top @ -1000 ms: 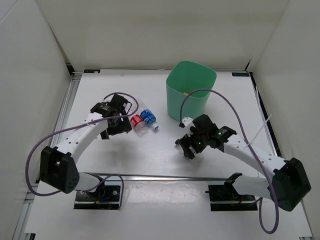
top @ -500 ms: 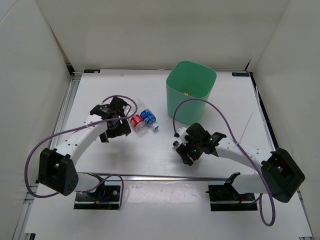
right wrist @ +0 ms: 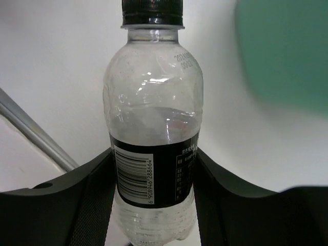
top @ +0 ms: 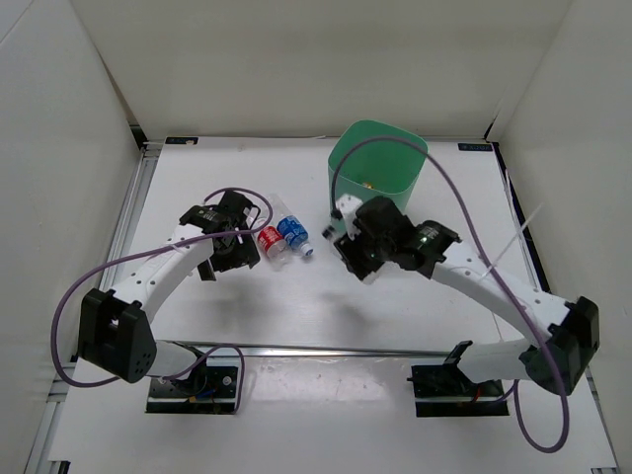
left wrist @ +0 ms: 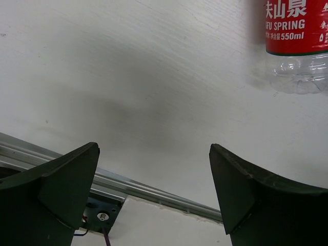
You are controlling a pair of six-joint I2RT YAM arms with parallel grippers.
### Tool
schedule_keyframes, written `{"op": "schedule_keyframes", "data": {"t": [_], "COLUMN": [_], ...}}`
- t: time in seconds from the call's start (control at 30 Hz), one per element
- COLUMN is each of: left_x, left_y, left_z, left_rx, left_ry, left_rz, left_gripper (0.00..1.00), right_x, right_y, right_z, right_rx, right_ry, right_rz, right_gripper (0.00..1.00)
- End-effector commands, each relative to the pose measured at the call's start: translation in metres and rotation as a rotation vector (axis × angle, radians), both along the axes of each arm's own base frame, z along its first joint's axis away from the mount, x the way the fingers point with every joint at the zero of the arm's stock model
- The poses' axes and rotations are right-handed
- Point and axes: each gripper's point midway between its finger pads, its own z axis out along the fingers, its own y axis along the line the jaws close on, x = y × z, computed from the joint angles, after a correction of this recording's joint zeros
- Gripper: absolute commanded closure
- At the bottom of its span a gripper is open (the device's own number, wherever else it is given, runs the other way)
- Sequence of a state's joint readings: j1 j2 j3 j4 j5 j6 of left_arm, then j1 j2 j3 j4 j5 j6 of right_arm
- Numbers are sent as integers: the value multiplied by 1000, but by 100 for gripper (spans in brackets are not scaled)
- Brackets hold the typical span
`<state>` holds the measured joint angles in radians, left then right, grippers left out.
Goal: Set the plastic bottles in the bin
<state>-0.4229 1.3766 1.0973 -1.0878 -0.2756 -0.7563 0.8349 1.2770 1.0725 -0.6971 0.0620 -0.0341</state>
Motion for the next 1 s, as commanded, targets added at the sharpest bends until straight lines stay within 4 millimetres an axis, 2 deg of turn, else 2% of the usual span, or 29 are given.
{"op": "schedule_keyframes", "data": {"t": [0.0,0.03,0.1,0.13,0.17,0.2,0.23,0.3,0.33,0.4,0.47,0.5,0.63,0.7,0.77,0.8,0.83,0.9,0.97], "left_x": [13,11,13,13,16,16,18,23,22,29,32,32,38,42,43,43,41,41,41], "left_y": [-8,-7,-8,-7,-9,-8,-9,-11,-12,-15,-16,-16,-13,-21,-24,-26,-25,-25,-25], "left_z": [15,12,15,12,12,12,15,20,17,26,28,28,34,38,38,36,33,33,30], "left_rx": [-34,-27,-30,-21,-21,-18,-21,-24,-24,-30,-27,-24,-16,-51,-67,-72,-68,-68,-65], "left_ry": [-69,-59,-68,-54,-54,-52,-61,-72,-58,-85,-87,-86,-105,-120,-126,-114,-105,-105,-97], "left_rz": [-12,-20,-20,-30,-30,-39,-39,-47,-60,-74,-84,-92,-97,-125,-130,-133,-133,-133,-133], "left_gripper": [0,0,0,0,0,0,0,0,0,0,0,0,0,0,0,0,0,0,0], "right_x": [12,26,51,76,91,103,121,138,152,165,173,178,187,197,207,212,214,217,215], "right_y": [23,29,27,18,16,11,4,4,1,4,3,3,-3,-21,-44,-49,-53,-53,-50], "right_z": [81,122,162,171,186,219,228,245,241,240,244,236,228,231,231,227,231,227,229], "right_rx": [90,151,171,126,136,171,188,221,196,202,200,175,168,163,155,142,157,160,185], "right_ry": [-170,-269,-388,-438,-466,-523,-550,-595,-598,-596,-613,-608,-596,-613,-619,-614,-619,-607,-590], "right_rz": [6,-16,-82,-166,-208,-247,-297,-314,-349,-382,-418,-431,-474,-537,-616,-630,-650,-655,-658], "right_gripper": [82,82,82,82,82,82,84,84,84,82,74,69,50,56,57,57,57,29,12]}}
